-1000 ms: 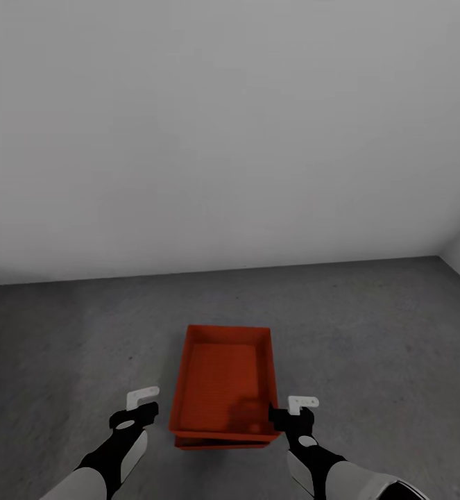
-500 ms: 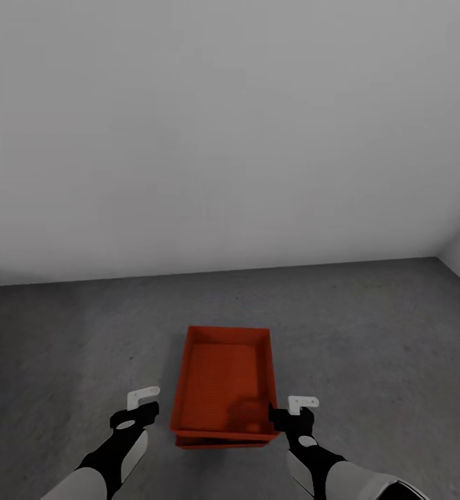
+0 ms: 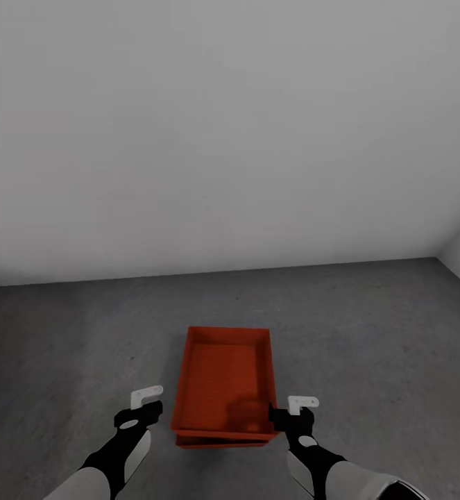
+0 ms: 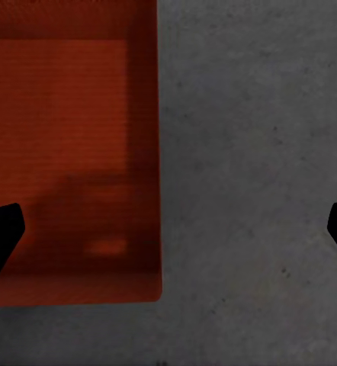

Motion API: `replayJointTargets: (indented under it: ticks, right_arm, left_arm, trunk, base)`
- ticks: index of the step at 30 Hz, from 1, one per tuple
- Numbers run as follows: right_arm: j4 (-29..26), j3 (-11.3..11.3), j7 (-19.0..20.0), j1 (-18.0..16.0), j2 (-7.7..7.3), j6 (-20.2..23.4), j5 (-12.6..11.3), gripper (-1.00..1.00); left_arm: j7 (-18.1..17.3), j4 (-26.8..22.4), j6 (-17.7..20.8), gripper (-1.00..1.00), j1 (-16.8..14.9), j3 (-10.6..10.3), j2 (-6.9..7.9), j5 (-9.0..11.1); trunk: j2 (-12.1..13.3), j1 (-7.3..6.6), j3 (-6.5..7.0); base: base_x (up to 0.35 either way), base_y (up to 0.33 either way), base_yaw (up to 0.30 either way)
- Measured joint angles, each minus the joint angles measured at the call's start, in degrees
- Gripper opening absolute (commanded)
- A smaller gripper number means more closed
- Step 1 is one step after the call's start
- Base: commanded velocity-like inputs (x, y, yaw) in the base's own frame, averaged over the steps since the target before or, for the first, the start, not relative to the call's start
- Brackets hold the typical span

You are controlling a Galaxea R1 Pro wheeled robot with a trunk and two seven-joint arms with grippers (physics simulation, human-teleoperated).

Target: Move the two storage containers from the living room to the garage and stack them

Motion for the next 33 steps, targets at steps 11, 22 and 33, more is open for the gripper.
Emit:
replayJointTargets:
  ticks: [11, 22, 33]
  right_arm:
    - [0.0, 0.0, 0.0, 0.0, 0.0, 0.0, -0.1, 1.0]
    - [0.0, 0.0, 0.0, 0.0, 0.0, 0.0, -0.1, 1.0]
    - [0.1, 0.0, 0.0, 0.0, -0.03, 0.0, -0.1, 1.0]
  left_arm:
    - [0.5, 0.2, 0.5, 1.0, 0.0, 0.0, -2.12, 0.1]
    - [0.1, 0.6, 0.9, 1.0, 0.0, 0.0, -2.45, 0.0]
    - [-0.1, 1.1, 0.9, 1.0, 0.0, -0.2, -2.28, 0.1]
  trunk:
    - [0.0, 0.03, 0.0]
    - [0.0, 0.04, 0.0]
    - [0.0, 0.04, 0.0]
  base:
    - [-0.194, 0.0, 0.0]
    - [-0.342, 0.0, 0.0]
    - [-0.345, 0.0, 0.0]
